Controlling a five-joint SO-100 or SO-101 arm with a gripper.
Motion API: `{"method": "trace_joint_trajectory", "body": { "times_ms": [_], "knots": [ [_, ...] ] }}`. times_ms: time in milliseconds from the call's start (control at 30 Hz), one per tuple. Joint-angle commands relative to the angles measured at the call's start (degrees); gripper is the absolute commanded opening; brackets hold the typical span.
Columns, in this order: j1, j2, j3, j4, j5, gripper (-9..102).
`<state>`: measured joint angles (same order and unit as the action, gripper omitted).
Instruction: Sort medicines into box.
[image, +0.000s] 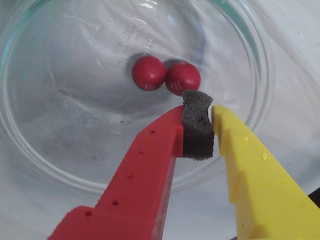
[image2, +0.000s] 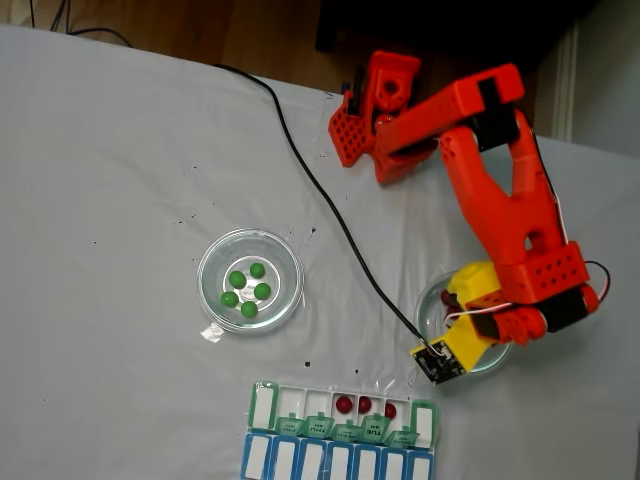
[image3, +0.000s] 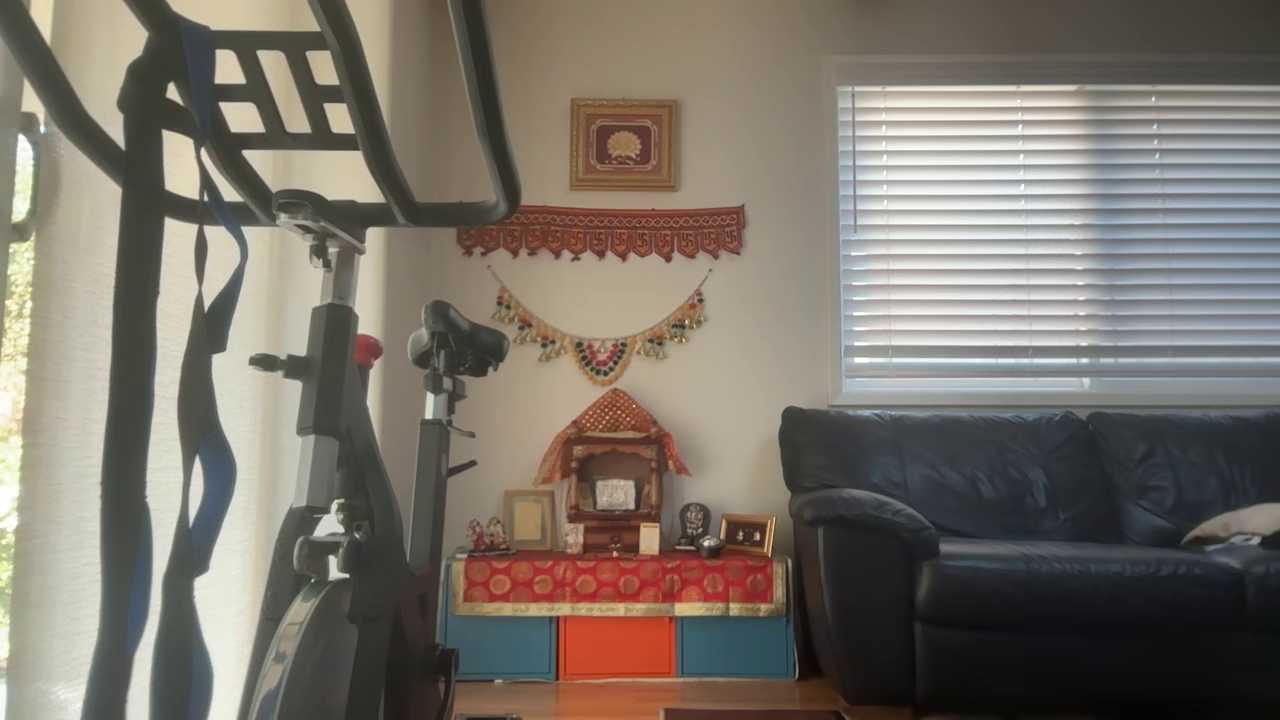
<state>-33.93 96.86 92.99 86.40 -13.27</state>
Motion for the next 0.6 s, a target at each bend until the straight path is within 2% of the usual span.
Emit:
{"method": "trace_joint_trajectory", "body": {
  "times_ms": [0,567],
  "knots": [
    [-0.79,5.10,0.53,-2.02,0.18,4],
    [0.18,6.06,0.09,-4.31,0.97,13]
  ]
}}
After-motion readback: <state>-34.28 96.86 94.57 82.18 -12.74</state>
